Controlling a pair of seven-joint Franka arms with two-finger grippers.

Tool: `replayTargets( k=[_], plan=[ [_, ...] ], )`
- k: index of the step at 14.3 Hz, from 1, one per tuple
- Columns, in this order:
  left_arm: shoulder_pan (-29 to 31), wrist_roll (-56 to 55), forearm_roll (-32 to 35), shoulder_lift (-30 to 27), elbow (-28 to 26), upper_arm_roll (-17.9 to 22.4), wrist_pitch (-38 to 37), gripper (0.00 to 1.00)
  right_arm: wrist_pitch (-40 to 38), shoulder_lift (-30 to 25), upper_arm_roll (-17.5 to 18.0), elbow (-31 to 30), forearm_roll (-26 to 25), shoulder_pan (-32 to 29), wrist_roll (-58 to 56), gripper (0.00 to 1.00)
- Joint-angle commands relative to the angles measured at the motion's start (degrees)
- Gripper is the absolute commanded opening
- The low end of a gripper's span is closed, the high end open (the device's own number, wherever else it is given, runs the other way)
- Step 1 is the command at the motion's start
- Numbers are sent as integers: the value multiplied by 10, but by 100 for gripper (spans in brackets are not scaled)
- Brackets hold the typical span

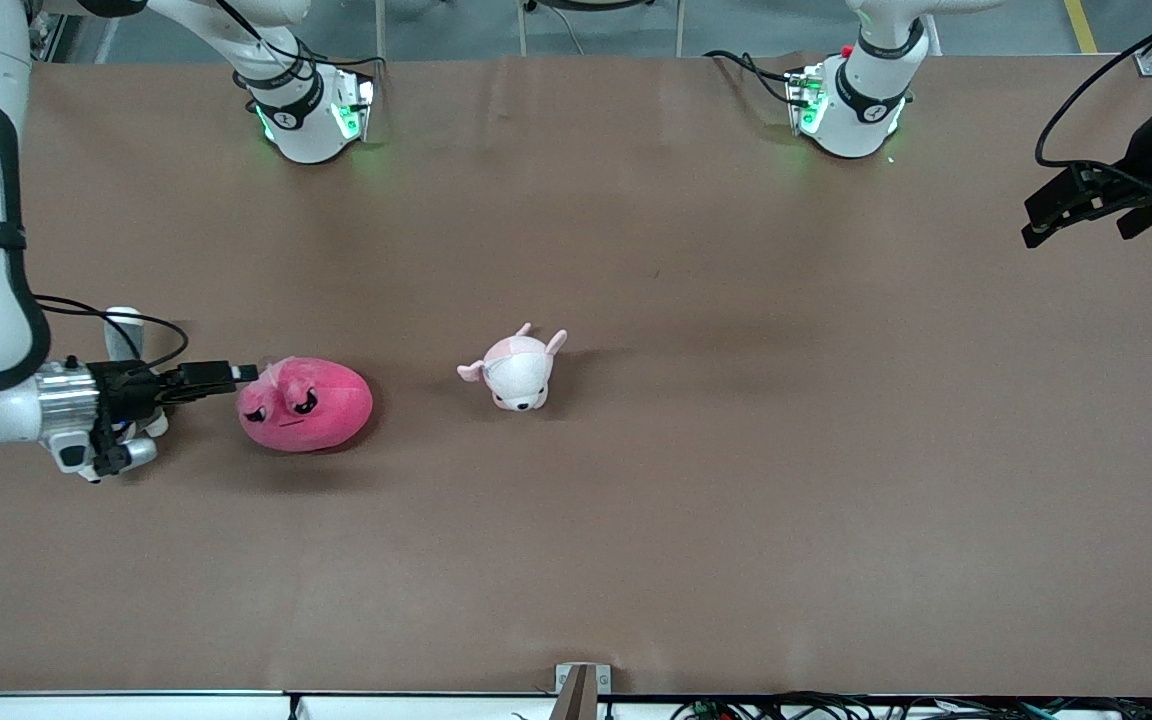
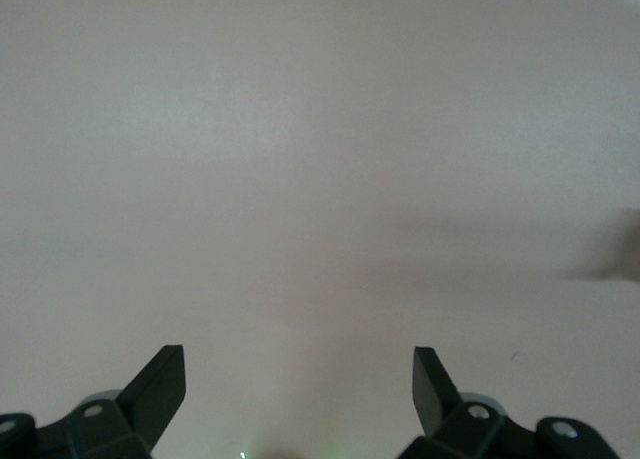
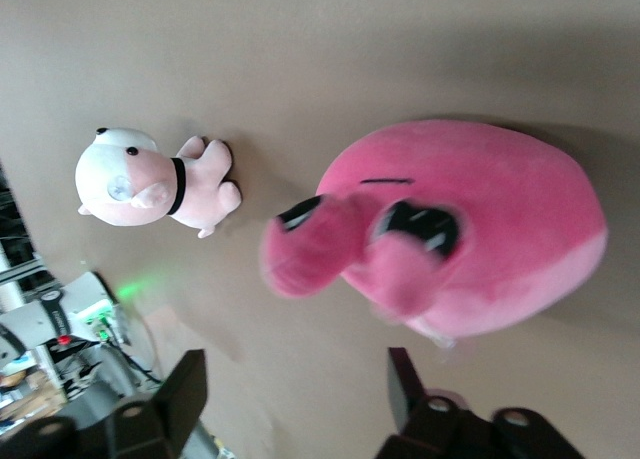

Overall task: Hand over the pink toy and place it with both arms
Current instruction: 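Open the right gripper and lift it away from the pink plush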

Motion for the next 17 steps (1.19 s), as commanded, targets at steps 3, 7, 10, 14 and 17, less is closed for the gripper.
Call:
replayTargets(
  k=[3, 7, 10, 14, 17],
  plan=[
    [0, 16, 0, -3, -6, 2, 2, 100, -19, -57, 5, 48, -103, 0, 45, 100],
    [0, 16, 0, -3, -5, 2, 2, 100, -11, -107, 6, 60, -194, 9, 90, 100],
    [0, 16, 0, 0, -5, 1, 2, 100, -12, -139, 7, 84, -274, 44, 148, 100],
    [2, 17, 0, 0, -4, 2, 1, 100, -13, -164, 5, 100, -302, 48, 226, 100],
    [2, 17, 0, 0, -4, 1, 1, 100, -10, -179, 1, 101, -304, 41, 225, 100]
  ],
)
